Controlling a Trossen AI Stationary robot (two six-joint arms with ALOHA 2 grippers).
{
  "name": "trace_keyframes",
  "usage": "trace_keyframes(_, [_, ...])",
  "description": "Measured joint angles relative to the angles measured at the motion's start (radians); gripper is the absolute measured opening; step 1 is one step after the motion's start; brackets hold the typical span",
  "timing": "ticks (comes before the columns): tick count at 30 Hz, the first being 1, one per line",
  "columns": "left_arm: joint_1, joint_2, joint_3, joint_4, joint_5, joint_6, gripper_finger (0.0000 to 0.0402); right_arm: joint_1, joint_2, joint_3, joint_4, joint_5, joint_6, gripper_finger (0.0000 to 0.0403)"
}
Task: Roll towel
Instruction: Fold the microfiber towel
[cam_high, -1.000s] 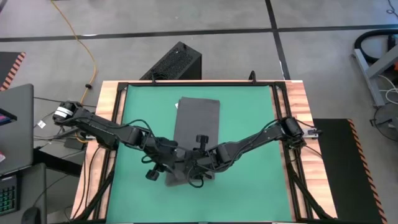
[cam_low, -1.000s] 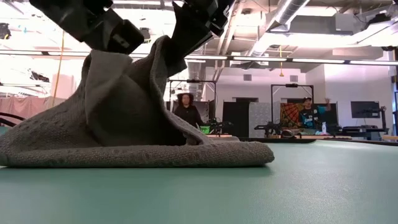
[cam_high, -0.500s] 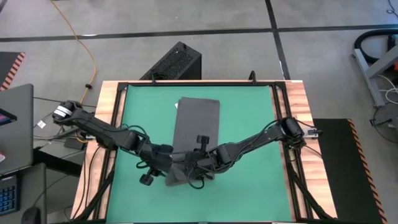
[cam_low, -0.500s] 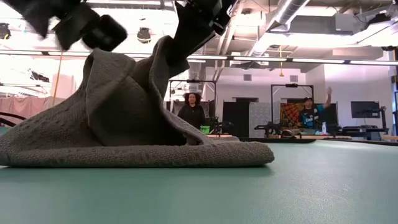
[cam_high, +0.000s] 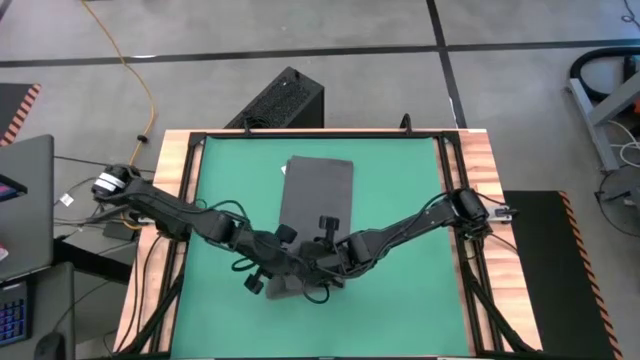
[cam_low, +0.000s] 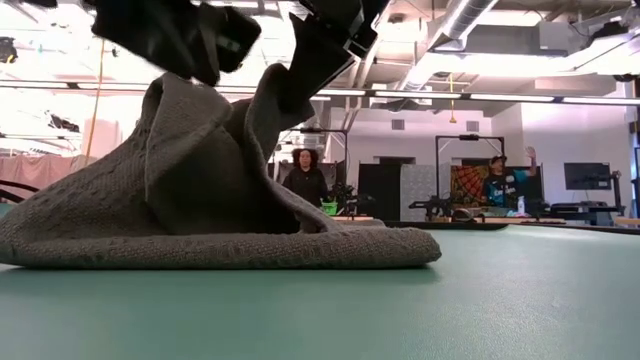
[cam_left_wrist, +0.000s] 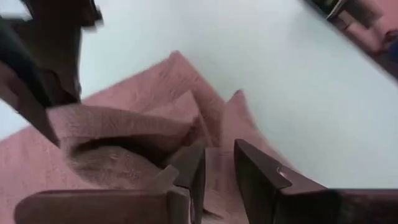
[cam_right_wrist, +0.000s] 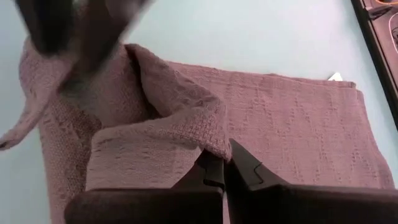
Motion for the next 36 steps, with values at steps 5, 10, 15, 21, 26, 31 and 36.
trace_keyframes(5, [0.02,0.055,0.02,-0.044,0.039,-0.066,0.0095,0.002,0.0,0.0,-0.003,-0.005,0.0,0.0013])
trace_keyframes(10, [0.005,0.056,0.038,-0.151,0.123,-0.129,0.01,0.005,0.0,0.0,-0.019,-0.008,-0.001,0.0013])
trace_keyframes(15, [-0.029,0.057,0.024,-0.211,0.115,-0.142,0.01,0.004,0.0,0.001,-0.021,-0.008,-0.001,0.0013])
trace_keyframes(21, [-0.041,0.058,0.019,-0.204,0.106,-0.157,0.01,0.004,0.0,0.001,-0.022,-0.008,-0.002,0.0013])
trace_keyframes(26, [-0.041,0.051,0.019,-0.142,0.118,-0.166,0.01,0.004,0.0,0.001,-0.02,-0.008,-0.004,0.0013])
trace_keyframes(31, [-0.041,0.051,0.019,-0.064,0.117,-0.166,0.01,0.005,0.0,0.001,-0.017,-0.008,0.0,0.0013])
trace_keyframes(36, [-0.041,0.051,0.019,-0.026,0.116,-0.157,0.01,0.005,0.0,0.001,0.003,-0.014,0.0,0.0013])
